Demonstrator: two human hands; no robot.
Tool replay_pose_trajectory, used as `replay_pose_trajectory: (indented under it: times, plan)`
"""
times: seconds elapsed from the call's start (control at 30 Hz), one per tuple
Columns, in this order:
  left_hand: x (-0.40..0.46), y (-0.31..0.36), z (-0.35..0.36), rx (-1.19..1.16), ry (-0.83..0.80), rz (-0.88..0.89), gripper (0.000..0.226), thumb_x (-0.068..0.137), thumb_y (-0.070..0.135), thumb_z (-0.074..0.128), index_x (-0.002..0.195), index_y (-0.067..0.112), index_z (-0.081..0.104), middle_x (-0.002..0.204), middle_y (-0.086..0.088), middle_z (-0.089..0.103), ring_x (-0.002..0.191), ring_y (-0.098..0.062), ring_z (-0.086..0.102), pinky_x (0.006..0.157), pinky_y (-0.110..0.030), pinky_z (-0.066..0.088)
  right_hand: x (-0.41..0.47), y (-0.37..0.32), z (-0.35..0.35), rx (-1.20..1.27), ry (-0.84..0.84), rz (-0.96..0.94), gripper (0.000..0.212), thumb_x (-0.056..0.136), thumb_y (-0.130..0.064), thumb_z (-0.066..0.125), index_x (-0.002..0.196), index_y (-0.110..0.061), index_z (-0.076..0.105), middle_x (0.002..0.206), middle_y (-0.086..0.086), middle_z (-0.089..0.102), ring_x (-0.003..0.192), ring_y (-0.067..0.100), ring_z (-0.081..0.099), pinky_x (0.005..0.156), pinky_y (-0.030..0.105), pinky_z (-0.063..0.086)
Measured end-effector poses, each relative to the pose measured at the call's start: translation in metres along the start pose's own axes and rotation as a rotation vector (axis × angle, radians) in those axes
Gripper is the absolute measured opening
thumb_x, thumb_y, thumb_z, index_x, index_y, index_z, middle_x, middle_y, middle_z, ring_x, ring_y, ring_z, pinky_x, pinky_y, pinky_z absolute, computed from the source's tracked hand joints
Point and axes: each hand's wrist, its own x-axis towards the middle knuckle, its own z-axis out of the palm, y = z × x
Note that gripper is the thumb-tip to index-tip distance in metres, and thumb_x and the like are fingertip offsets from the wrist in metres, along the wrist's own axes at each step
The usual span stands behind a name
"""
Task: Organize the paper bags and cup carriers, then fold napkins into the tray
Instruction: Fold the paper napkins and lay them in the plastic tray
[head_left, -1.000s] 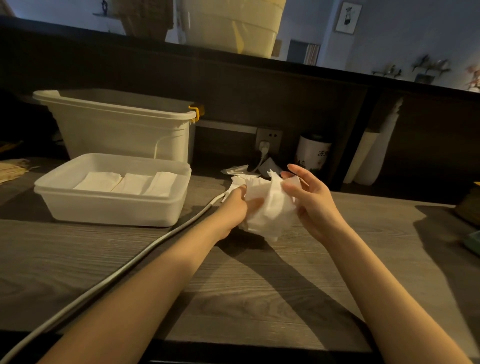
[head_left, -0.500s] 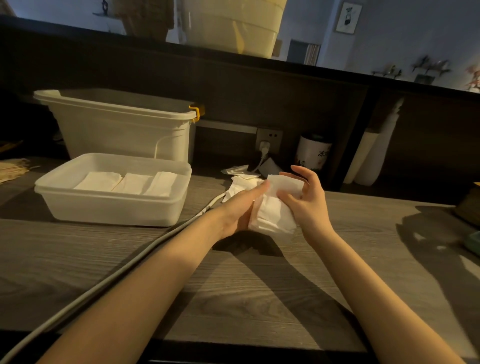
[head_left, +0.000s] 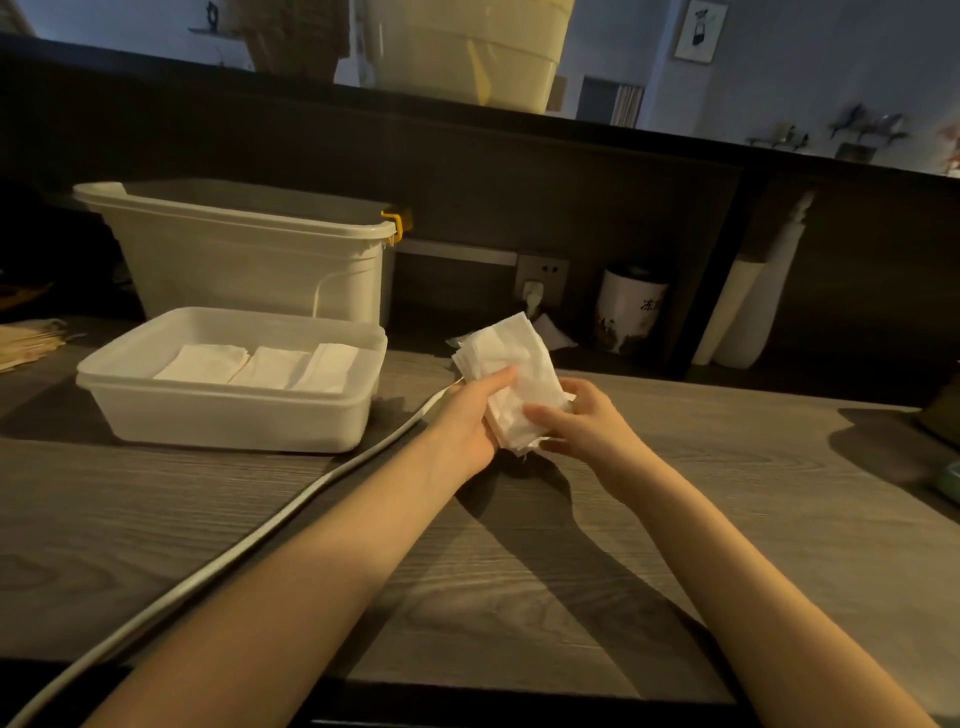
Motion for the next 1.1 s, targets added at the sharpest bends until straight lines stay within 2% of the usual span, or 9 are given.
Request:
replay_pose_trajectory:
  times: [0.17, 0.3, 0.4, 0.5, 0.6, 0.7, 0.8, 0.93, 1.1]
  plan:
    - [0.008, 0.01, -0.009, 0.069, 0.002, 0.189, 0.047, 0.079, 0.01, 0.069, 0.122, 0.014, 0.05, 0.107, -0.004, 0.061, 0.096, -0.019, 0.061, 0.081, -0.033, 0.053, 0.004, -0.002, -0.018, 0.247, 0.144, -0.08, 0.053, 0.082, -0.011, 0.068, 0.13, -0.011, 0.044, 0.118, 0.009, 0.059, 0.1, 0.023, 0.064, 0.084, 0.038, 0.056]
    - [0.014, 0.013, -0.022, 0.707, 0.026, 0.424, 0.055, 0.077, 0.013, 0.073, 0.126, 0.017, 0.047, 0.113, 0.002, 0.056, 0.103, -0.014, 0.055, 0.081, -0.027, 0.052, 0.003, 0.001, -0.019, 0.218, 0.158, -0.12, 0.049, 0.087, -0.012, 0.063, 0.13, -0.016, 0.042, 0.121, 0.007, 0.056, 0.1, 0.019, 0.061, 0.079, 0.03, 0.054]
    - [0.016, 0.007, -0.029, 0.943, -0.078, 0.419, 0.062, 0.077, 0.013, 0.073, 0.129, 0.02, 0.039, 0.126, -0.006, 0.047, 0.106, -0.015, 0.05, 0.074, -0.021, 0.051, -0.002, 0.006, -0.008, 0.111, 0.068, -0.054, 0.062, 0.085, -0.012, 0.065, 0.138, -0.018, 0.032, 0.126, 0.004, 0.047, 0.094, 0.011, 0.055, 0.068, 0.021, 0.052]
    - [0.016, 0.005, -0.032, 0.993, -0.139, 0.41, 0.075, 0.077, 0.011, 0.073, 0.136, 0.023, 0.028, 0.135, -0.008, 0.038, 0.113, -0.019, 0.047, 0.081, -0.026, 0.053, -0.003, 0.011, -0.002, 0.104, 0.021, -0.04, 0.084, 0.081, -0.009, 0.07, 0.145, -0.017, 0.016, 0.135, 0.007, 0.042, 0.107, 0.014, 0.05, 0.074, 0.02, 0.05]
    - [0.016, 0.003, -0.03, 1.105, -0.178, 0.413, 0.078, 0.079, 0.009, 0.071, 0.138, 0.028, 0.024, 0.136, -0.008, 0.034, 0.109, -0.02, 0.049, 0.086, -0.037, 0.054, -0.003, 0.008, 0.001, 0.099, -0.04, -0.058, 0.093, 0.078, -0.004, 0.071, 0.147, -0.02, 0.01, 0.14, 0.006, 0.033, 0.112, 0.014, 0.044, 0.068, 0.016, 0.05]
    - [0.016, 0.0, -0.027, 1.094, -0.138, 0.501, 0.076, 0.079, 0.009, 0.07, 0.138, 0.024, 0.024, 0.135, -0.01, 0.037, 0.105, -0.016, 0.048, 0.084, -0.031, 0.053, -0.003, 0.008, 0.0, 0.029, -0.057, -0.137, 0.093, 0.08, -0.002, 0.069, 0.147, -0.02, 0.008, 0.133, -0.001, 0.036, 0.107, 0.007, 0.047, 0.069, 0.013, 0.05]
    - [0.018, 0.003, -0.029, 1.017, -0.072, 0.542, 0.063, 0.077, 0.008, 0.072, 0.13, 0.02, 0.039, 0.134, -0.009, 0.043, 0.116, -0.021, 0.048, 0.082, -0.025, 0.048, -0.001, 0.01, -0.006, -0.056, -0.03, -0.149, 0.078, 0.085, -0.002, 0.062, 0.146, -0.018, 0.015, 0.126, 0.0, 0.045, 0.089, 0.004, 0.053, 0.061, 0.012, 0.051]
    - [0.015, 0.011, -0.029, 1.064, -0.069, 0.411, 0.053, 0.079, 0.015, 0.072, 0.127, 0.016, 0.05, 0.128, -0.004, 0.052, 0.112, -0.018, 0.052, 0.077, -0.024, 0.048, 0.001, 0.009, -0.013, 0.041, 0.132, -0.13, 0.063, 0.084, -0.015, 0.067, 0.138, -0.018, 0.036, 0.121, 0.004, 0.053, 0.086, 0.006, 0.058, 0.057, 0.014, 0.052]
    - [0.0, 0.016, -0.017, 1.084, -0.295, 0.115, 0.053, 0.079, 0.022, 0.071, 0.126, 0.017, 0.047, 0.112, 0.001, 0.056, 0.103, -0.014, 0.055, 0.085, -0.031, 0.053, 0.001, 0.003, -0.017, 0.15, 0.259, -0.16, 0.063, 0.082, -0.027, 0.069, 0.137, -0.023, 0.04, 0.123, 0.0, 0.047, 0.107, 0.019, 0.057, 0.082, 0.033, 0.055]
